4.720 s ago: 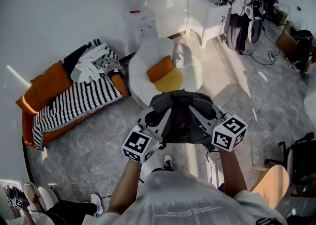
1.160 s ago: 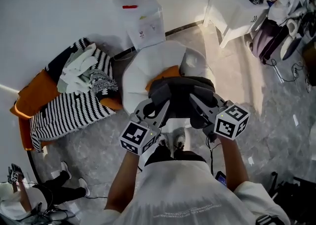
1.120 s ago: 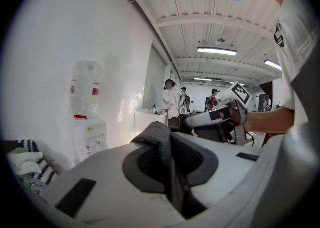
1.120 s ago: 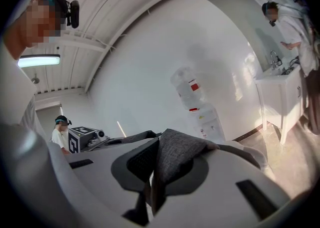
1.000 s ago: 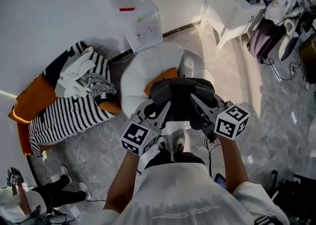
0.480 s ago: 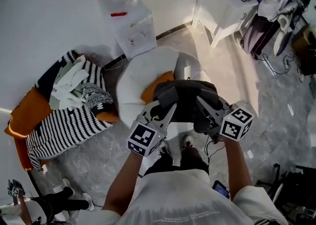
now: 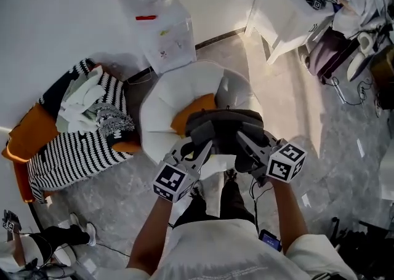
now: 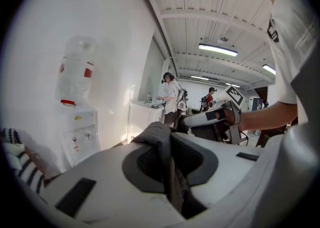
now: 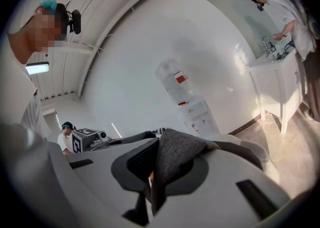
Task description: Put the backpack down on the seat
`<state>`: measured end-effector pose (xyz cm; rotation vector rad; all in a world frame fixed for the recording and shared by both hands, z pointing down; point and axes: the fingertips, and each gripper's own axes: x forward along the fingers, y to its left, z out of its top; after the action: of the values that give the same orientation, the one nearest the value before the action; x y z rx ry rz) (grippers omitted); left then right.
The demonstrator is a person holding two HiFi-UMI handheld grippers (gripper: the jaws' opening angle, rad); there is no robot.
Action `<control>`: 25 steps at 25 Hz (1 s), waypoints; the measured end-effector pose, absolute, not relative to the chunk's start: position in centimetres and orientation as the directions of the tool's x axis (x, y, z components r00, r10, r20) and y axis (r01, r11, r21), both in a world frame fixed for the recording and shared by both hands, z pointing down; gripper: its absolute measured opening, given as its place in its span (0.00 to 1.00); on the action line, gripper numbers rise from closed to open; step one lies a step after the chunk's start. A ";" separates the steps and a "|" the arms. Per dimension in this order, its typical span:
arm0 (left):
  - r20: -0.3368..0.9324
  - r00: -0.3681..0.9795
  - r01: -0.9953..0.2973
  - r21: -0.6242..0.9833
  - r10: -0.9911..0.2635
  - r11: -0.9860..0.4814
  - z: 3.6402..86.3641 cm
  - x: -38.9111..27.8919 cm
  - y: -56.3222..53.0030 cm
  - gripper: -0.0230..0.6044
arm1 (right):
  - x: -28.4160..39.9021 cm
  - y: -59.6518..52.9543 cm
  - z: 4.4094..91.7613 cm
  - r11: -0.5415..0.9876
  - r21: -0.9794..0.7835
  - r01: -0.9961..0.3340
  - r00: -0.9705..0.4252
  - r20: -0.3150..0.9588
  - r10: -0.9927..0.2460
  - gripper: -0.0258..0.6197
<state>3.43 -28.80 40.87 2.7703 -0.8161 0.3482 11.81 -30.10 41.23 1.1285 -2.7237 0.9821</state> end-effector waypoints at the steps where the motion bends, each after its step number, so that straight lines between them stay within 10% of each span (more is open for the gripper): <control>1: 0.291 0.813 -0.560 0.160 -0.503 -0.813 41.3 3.6 -29.1 0.12 | 12.0 -30.5 41.7 0.539 -0.547 -0.641 -0.742 0.264 -0.616 0.09; 25: 0.404 0.750 -0.642 0.254 -0.524 -0.724 54.6 7.0 -37.5 0.12 | 15.8 -39.7 55.5 0.472 -0.651 -0.594 -0.783 0.332 -0.526 0.09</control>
<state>7.05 -37.47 54.59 2.5699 -0.8932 0.4312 15.84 -39.68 55.52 0.9995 -2.6211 1.2120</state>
